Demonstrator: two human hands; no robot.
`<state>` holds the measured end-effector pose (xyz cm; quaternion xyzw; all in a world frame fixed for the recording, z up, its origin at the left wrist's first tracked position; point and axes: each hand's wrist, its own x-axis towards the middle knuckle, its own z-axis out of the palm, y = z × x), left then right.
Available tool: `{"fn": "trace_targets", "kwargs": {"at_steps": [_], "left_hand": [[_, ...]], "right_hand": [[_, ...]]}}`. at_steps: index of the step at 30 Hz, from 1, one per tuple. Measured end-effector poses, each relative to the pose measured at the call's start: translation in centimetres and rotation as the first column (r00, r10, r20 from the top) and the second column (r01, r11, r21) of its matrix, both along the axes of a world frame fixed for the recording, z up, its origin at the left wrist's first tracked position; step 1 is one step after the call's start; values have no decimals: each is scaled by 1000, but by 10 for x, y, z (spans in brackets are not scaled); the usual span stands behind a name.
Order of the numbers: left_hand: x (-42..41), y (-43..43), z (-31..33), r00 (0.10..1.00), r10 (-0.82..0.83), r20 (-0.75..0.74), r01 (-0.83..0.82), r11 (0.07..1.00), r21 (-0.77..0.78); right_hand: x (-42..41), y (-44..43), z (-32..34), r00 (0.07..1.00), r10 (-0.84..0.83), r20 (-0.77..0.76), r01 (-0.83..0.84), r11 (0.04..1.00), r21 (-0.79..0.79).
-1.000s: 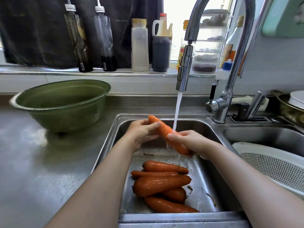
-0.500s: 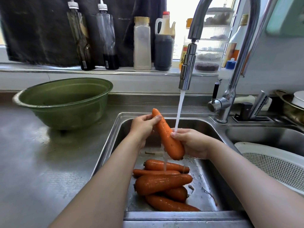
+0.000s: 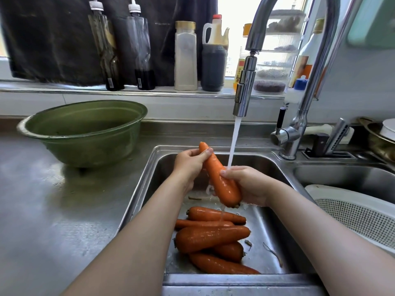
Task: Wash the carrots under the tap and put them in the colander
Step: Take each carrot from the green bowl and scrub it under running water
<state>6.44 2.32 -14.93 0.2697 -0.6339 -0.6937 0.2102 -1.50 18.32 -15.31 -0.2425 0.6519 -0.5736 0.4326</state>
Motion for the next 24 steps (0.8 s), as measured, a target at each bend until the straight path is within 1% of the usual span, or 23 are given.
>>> {"fn": "trace_targets", "kwargs": {"at_steps": [4,6,8,11,13,17,21,23,24], "left_hand": [[-4,9,1,1000,-23,2,23,1000,-6],[-6,11,2,1000,-24,-3,24,1000,10],[-6,11,3,1000,-20,-4,20,1000,13],[-5,12,3,1000,0,8,0,1000,8],[-4,12,3,1000,-13,13,13,1000,-7],[-2,11,3,999,-47,4,47,998,-35],[-1,11,2,998,-68,-6,68,998,-10],[-3,12,2,998,-64,-15,64,998,-7],[-4,13,2,998,-62,-15,61,998,-13]], "right_hand": [[3,-1,4,989,-94,-112,101,993,59],[4,-2,4,986,-122,-109,128,991,44],[-1,1,4,992,-110,-55,112,993,31],[-7,10,5,996,19,91,-17,1000,-25],[-7,11,5,992,66,109,-62,997,-38],[-7,3,-2,997,-72,-15,72,997,36],[-3,-5,-3,970,-181,-165,197,977,85],[-5,-4,-2,973,-172,-155,188,978,92],[-7,-2,-2,983,-134,-124,145,986,86]]}}
